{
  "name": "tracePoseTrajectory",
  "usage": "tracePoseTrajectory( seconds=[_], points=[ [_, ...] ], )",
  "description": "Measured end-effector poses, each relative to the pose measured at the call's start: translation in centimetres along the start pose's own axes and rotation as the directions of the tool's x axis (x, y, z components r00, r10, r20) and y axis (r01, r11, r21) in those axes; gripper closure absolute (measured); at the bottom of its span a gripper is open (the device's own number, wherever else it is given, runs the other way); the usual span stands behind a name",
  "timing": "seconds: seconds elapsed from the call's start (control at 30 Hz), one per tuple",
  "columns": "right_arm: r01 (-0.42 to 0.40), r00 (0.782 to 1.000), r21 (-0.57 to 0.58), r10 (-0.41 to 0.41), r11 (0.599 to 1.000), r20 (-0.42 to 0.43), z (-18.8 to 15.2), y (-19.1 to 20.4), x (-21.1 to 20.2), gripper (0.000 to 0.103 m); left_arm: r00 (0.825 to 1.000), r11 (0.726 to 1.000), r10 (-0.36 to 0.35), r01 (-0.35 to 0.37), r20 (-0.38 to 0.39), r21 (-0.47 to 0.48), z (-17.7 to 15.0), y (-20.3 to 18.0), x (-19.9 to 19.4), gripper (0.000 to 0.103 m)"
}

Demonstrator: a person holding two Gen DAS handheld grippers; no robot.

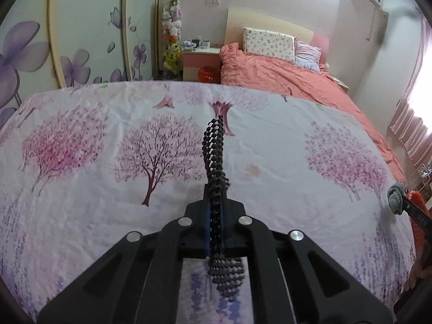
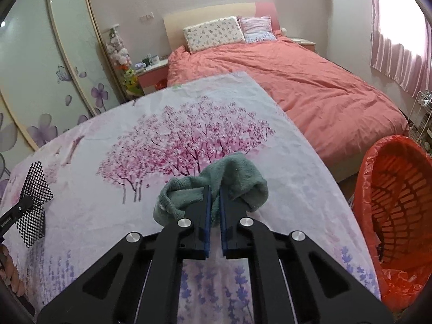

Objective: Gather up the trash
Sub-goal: 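Close the right tool on the green towel and lift it, then carry mesh mat and towel over the orange basket and open both tools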

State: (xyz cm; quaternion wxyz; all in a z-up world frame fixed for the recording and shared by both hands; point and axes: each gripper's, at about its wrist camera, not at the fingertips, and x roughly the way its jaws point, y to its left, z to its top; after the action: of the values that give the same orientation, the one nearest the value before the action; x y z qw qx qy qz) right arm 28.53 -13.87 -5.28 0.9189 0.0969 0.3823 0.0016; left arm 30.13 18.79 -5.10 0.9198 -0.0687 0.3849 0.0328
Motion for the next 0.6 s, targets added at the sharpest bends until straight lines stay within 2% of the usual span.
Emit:
tracePoseTrajectory(
  seconds=[0.27,0.6],
  points=[
    [-0.032,0.996,-0.022,0.034,0.999,0.08,0.5,0.8,-3.9,0.097,0.999,0.998,-0.013,0.01,0.051,0.055,0.5,-2.7,-3.2,0.097],
    [-0.047,0.983,-0.026,0.051,0.999,0.175,0.9,0.2,-8.6,0.097,0.992,0.992,-0.064,0.052,0.104,0.114,0.9,-6.8,-7.4,0.097]
  ],
)
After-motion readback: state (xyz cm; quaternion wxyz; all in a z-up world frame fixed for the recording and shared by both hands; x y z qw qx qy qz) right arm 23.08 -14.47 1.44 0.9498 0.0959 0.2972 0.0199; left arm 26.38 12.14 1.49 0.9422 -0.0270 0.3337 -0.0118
